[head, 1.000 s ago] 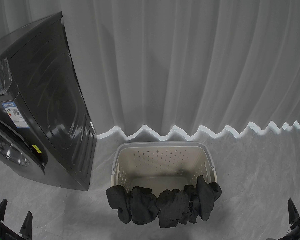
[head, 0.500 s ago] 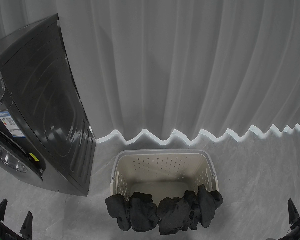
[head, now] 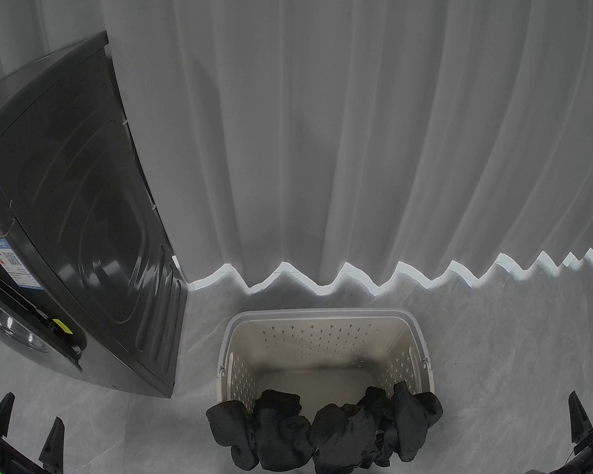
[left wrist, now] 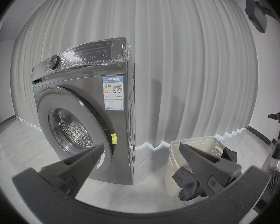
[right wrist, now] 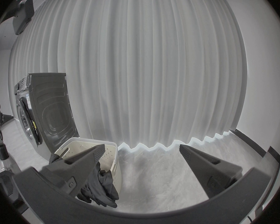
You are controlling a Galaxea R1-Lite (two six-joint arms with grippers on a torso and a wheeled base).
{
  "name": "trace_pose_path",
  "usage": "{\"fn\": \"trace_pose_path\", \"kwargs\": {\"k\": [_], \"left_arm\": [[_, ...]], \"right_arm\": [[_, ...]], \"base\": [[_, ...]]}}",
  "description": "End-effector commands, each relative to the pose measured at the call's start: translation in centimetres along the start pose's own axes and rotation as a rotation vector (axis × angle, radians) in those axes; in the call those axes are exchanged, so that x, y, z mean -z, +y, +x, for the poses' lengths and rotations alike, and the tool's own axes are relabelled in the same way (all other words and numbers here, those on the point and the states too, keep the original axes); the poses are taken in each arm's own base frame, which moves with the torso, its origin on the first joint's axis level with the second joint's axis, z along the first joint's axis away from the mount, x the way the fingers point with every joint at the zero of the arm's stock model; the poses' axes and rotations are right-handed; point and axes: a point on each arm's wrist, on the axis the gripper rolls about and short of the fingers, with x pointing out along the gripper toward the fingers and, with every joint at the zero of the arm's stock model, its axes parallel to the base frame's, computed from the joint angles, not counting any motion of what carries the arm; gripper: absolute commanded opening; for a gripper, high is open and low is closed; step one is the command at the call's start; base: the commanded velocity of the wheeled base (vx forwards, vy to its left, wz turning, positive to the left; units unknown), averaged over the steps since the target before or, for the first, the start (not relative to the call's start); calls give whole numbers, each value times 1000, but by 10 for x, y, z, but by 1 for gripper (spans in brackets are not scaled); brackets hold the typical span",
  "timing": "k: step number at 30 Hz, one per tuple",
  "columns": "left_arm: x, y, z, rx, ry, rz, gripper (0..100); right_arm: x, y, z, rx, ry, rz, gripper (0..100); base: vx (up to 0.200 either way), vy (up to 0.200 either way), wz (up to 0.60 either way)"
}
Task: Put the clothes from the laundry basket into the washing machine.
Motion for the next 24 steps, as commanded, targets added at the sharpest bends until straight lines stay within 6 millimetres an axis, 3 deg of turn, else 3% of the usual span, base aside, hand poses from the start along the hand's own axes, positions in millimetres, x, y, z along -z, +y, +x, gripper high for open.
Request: {"fn": "trace_pose_path", "kwargs": {"k": [1, 24], "left_arm": [[5, 0, 0, 0, -2, 0, 100], [5, 0, 0, 0, -2, -3, 100]], "right_arm": [[5, 0, 0, 0, 1, 0, 100], [5, 0, 0, 3, -1, 3, 100]], "base": [[0, 0, 0], [0, 0, 0]]}}
